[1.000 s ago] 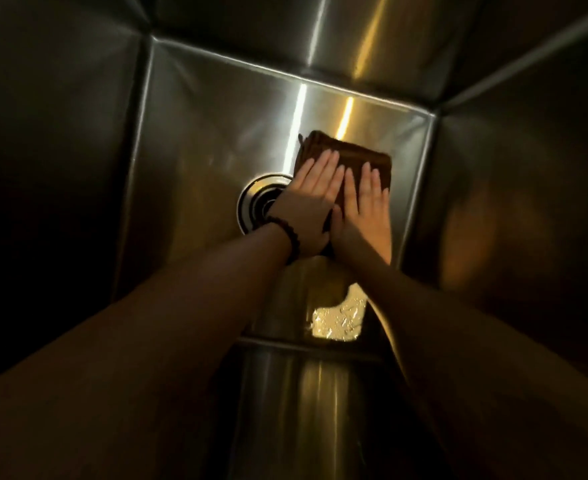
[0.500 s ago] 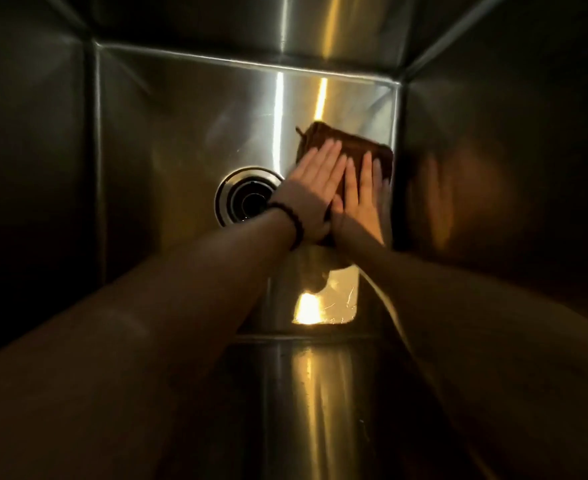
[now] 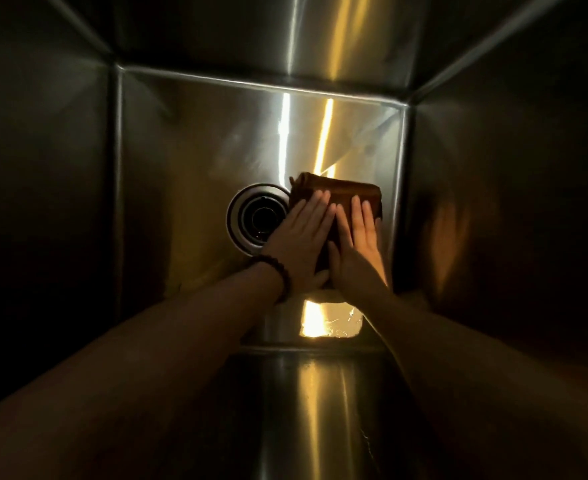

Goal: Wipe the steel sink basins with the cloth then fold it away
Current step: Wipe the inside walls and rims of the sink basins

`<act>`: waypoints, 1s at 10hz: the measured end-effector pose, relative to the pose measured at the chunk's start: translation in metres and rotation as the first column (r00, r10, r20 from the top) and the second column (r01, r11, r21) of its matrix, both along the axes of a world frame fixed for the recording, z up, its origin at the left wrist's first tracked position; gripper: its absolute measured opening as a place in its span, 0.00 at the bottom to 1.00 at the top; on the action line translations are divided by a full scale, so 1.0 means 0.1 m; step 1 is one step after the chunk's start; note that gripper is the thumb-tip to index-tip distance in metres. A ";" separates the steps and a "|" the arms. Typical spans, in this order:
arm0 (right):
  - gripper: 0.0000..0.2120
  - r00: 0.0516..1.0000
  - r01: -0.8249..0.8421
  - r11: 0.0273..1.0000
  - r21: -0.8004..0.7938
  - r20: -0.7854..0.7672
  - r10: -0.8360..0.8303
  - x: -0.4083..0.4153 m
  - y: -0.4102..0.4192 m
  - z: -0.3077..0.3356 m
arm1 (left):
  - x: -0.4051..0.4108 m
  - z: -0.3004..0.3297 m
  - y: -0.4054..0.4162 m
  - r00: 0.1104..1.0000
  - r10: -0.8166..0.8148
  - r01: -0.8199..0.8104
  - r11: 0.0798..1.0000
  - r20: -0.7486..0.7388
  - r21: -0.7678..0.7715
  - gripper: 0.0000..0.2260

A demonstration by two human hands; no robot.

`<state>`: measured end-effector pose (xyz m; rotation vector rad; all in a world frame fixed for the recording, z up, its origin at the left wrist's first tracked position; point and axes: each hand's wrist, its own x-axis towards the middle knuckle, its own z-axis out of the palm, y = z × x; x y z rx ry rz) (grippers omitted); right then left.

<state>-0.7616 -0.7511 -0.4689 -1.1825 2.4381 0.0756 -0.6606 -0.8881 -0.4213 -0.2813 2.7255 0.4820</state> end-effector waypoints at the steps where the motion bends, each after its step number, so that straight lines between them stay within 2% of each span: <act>1: 0.27 0.998 0.052 0.987 -0.152 0.033 -0.047 0.09 -0.16 0.36 | 0.18 0.05 -0.54 0.993 0.078 -0.081 0.996 -0.092 -0.027 0.45; 2: 0.27 0.999 0.031 0.982 -0.184 -0.014 -0.035 0.16 -0.39 0.55 | 0.53 0.08 -1.10 0.934 0.355 -0.357 0.927 -0.036 -0.113 0.46; 3: 0.29 0.999 -0.018 0.996 -0.093 -0.040 0.014 0.19 -0.51 0.51 | 0.88 0.08 -1.53 0.890 0.455 -0.454 0.885 -0.009 -0.101 0.43; 4: 0.31 0.997 -0.051 0.998 -0.048 -0.069 0.048 0.19 -0.49 0.44 | 1.06 0.02 -1.70 0.913 0.388 -0.374 0.919 0.123 -0.127 0.48; 5: 0.31 0.992 -0.094 0.995 -0.045 -0.088 0.089 0.17 -0.44 0.40 | 1.09 0.00 -1.75 0.914 0.326 -0.298 0.943 0.243 -0.145 0.60; 6: 0.31 0.974 -0.202 0.979 -0.040 -0.109 0.196 0.10 -0.40 0.40 | 1.06 0.01 -1.74 0.919 0.288 -0.243 0.952 0.269 -0.189 0.64; 8: 0.30 0.916 -0.393 0.919 -0.038 -0.100 0.387 0.08 -0.28 0.41 | 1.07 0.08 -1.69 0.927 0.270 -0.216 0.952 0.261 -0.217 0.65; 9: 0.31 0.812 -0.584 0.810 -0.051 -0.054 0.581 0.07 -0.14 0.41 | 1.07 0.10 -1.67 0.935 0.259 -0.206 0.953 0.242 -0.222 0.64; 10: 0.31 0.737 -0.675 0.733 -0.086 -0.016 0.676 0.09 -0.03 0.37 | 1.12 0.11 -1.57 0.929 0.258 -0.203 0.954 0.263 -0.220 0.64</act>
